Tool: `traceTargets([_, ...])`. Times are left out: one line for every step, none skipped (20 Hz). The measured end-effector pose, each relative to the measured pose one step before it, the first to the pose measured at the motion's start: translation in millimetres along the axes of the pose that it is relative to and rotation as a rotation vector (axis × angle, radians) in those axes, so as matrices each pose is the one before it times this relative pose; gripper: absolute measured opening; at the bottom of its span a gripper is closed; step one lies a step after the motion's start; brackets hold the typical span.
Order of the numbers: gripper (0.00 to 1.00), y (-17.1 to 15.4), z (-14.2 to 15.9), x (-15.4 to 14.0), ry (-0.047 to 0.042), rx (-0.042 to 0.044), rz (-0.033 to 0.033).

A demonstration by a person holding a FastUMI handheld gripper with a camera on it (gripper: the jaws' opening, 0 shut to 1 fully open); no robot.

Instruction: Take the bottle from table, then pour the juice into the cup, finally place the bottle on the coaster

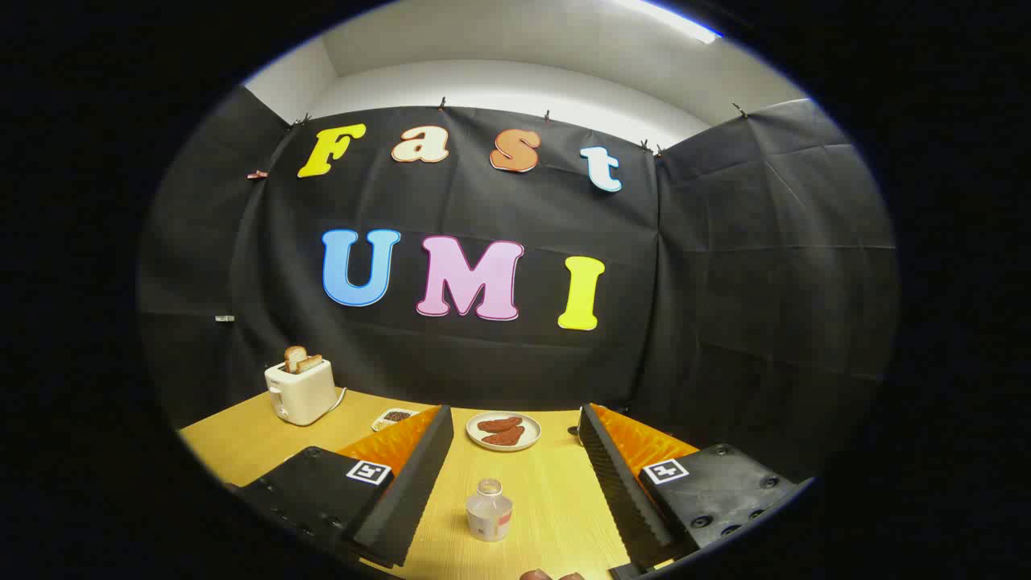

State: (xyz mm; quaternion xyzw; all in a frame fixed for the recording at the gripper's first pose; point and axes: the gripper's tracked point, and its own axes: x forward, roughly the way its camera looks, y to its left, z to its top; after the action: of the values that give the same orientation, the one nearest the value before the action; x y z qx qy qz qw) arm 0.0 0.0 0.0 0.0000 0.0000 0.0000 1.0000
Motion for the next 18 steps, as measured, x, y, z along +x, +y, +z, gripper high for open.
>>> traceTargets([0.97,1.53,-1.15,0.82,0.00173,0.00699,0.01179])
traceTargets([0.97,0.35,-0.68,1.4,-0.0009,-0.00204,0.00714])
traceTargets([0.97,-2.09,-0.93,1.81,0.00026,-0.00625,0.00056])
traceTargets([0.97,-0.59,-0.91,0.71,0.00071,0.00012,0.0028])
traceTargets([0.97,0.7,-0.42,1.74,0.00232,0.00671,0.00431])
traceTargets([0.97,0.6,-0.71,0.55,0.003,0.00541,0.0056])
traceTargets([0.97,0.64,-1.84,0.19,0.00347,-0.00007,0.00402])
traceTargets([0.97,0.45,-0.4,1.02,0.00027,-0.00449,0.00416])
traceTargets([0.97,0.69,-1.17,0.11,0.002,-0.00673,0.00645])
traceTargets([0.97,1.18,-0.84,-0.52,0.00135,-0.00667,0.00749])
traceTargets([0.97,0.88,-0.69,-0.63,0.00144,-0.00537,0.00891])
traceTargets([0.97,1.98,-0.24,-0.72,0.001,-0.00426,0.00988])
traceTargets([0.97,2.02,0.78,-0.15,-0.00149,-0.00356,0.00943])
traceTargets([0.97,1.02,1.56,-0.21,-0.00476,-0.00197,0.00559])
traceTargets([0.97,1.54,0.15,-0.14,-0.00052,0.00077,0.00546])
traceTargets([0.97,1.55,-0.57,0.67,0.00139,0.0039,0.00611])
traceTargets([0.97,1.29,0.45,0.0,0.00194,0.00574,0.00659])
traceTargets([0.97,1.95,0.09,-0.11,-0.00018,0.00451,0.00578])
